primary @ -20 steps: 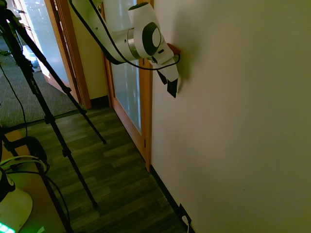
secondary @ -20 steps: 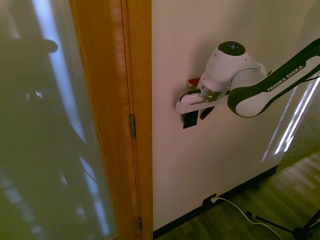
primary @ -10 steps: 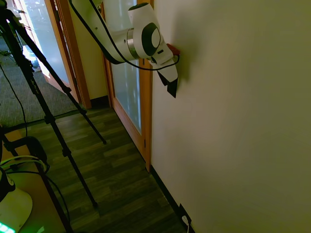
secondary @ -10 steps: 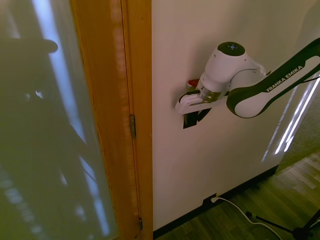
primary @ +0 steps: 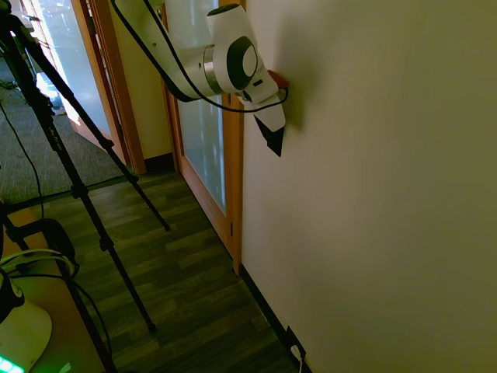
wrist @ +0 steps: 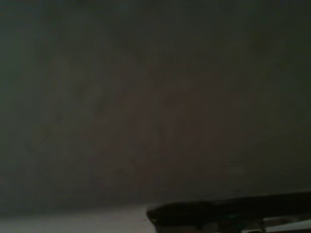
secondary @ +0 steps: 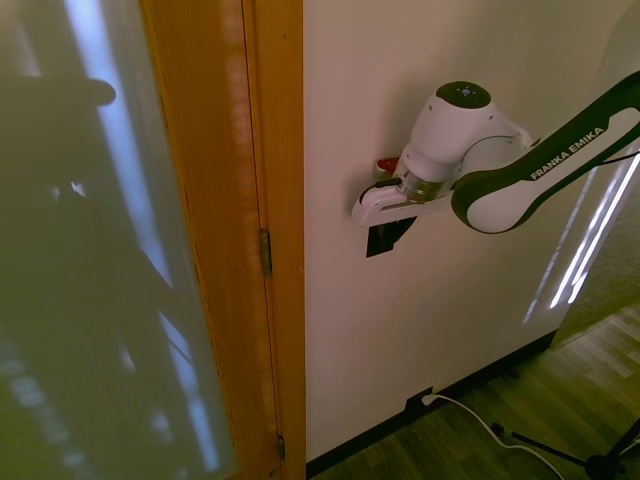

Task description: Turn on the light

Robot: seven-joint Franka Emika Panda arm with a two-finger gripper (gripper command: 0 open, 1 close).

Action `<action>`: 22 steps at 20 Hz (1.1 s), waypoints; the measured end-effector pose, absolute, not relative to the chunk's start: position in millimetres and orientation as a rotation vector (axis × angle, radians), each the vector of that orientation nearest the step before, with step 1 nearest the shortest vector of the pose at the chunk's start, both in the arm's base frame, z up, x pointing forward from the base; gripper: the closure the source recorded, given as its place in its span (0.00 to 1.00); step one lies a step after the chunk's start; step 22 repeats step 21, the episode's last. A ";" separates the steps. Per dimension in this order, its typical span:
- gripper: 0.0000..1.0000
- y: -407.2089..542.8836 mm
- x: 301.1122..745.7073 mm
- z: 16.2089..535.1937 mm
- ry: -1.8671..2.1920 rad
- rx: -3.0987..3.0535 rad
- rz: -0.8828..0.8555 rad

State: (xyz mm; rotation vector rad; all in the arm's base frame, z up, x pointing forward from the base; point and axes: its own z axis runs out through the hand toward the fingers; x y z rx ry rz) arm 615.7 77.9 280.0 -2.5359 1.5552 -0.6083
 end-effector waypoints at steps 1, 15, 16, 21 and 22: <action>1.00 77.7 615.6 281.2 1.555 -2.542 -0.602; 1.00 53.0 606.0 367.8 1.571 -2.482 -0.681; 1.00 49.5 603.9 377.9 1.574 -2.468 -0.695; 1.00 36.2 589.1 419.3 1.576 -2.418 -0.764; 1.00 36.2 589.1 419.3 1.576 -2.418 -0.764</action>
